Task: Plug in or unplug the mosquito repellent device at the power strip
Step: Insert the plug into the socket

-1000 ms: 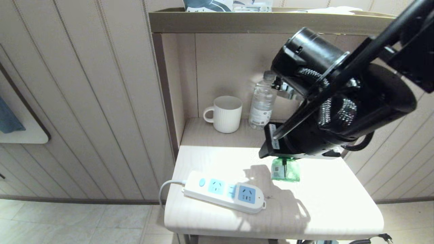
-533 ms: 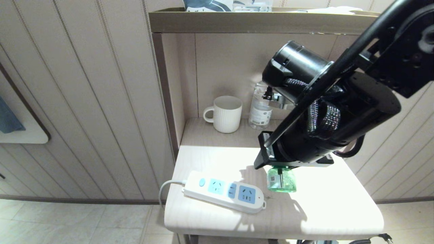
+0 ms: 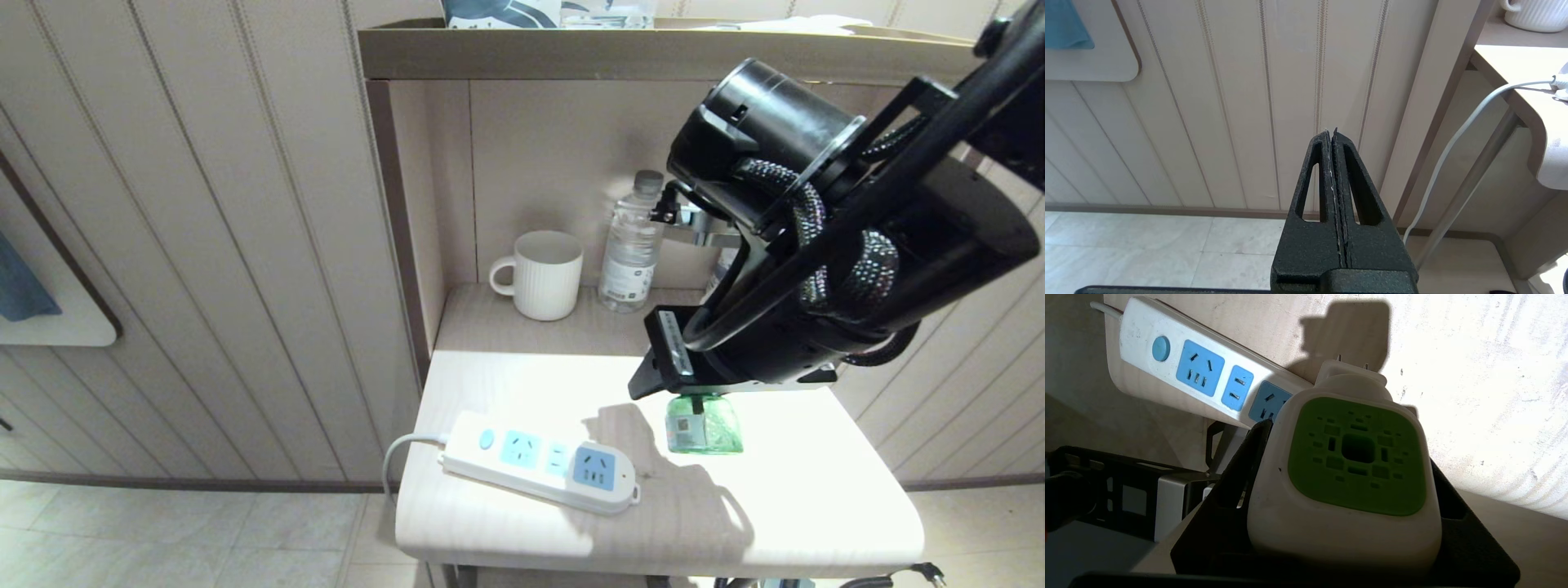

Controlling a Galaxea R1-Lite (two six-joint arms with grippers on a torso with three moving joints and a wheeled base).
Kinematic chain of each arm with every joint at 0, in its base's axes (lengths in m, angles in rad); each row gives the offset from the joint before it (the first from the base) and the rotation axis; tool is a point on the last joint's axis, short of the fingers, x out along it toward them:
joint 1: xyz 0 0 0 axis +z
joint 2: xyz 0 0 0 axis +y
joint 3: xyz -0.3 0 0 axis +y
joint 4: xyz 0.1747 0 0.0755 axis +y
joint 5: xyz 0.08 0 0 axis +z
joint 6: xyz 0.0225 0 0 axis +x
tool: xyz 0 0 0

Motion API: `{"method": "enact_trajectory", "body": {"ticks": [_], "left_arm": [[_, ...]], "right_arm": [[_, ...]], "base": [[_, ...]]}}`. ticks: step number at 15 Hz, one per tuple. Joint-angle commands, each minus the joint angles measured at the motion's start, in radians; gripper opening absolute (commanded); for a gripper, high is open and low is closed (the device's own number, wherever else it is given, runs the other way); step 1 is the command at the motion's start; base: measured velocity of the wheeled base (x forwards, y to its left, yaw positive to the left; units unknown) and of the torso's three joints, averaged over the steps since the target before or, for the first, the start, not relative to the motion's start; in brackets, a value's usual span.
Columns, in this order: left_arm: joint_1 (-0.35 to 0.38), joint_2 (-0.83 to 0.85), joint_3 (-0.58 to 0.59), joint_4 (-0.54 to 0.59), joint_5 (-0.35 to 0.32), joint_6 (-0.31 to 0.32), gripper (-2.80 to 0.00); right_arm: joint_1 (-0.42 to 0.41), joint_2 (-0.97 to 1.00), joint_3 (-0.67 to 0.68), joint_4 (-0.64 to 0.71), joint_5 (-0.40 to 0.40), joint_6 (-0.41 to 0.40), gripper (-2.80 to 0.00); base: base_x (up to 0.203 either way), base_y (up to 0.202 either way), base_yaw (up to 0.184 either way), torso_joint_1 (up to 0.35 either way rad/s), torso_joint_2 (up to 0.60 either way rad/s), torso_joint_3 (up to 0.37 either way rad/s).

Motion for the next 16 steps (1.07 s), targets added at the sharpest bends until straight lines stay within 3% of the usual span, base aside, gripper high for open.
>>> {"method": "enact_trajectory", "body": {"ticks": [1, 6, 16], "left_arm": [[0.000, 0.000, 0.000, -0.001, 0.000, 0.000, -2.80], [0.000, 0.000, 0.000, -0.001, 0.000, 0.000, -2.80], [0.000, 0.000, 0.000, -0.001, 0.000, 0.000, -2.80]], "right_arm": [[0.013, -0.023, 0.001, 0.018, 0.001, -0.024, -2.80], [0.040, -0.009, 0.006, 0.044, 0.005, -0.028, -2.80], [0.035, 0.153, 0.025, 0.064, 0.099, -0.019, -2.80]], "base": [[0.000, 0.000, 0.000, 0.000, 0.00, 0.000], [0.000, 0.000, 0.000, 0.016, -0.03, -0.019], [0.000, 0.000, 0.000, 0.184, -0.42, -0.233]]}}
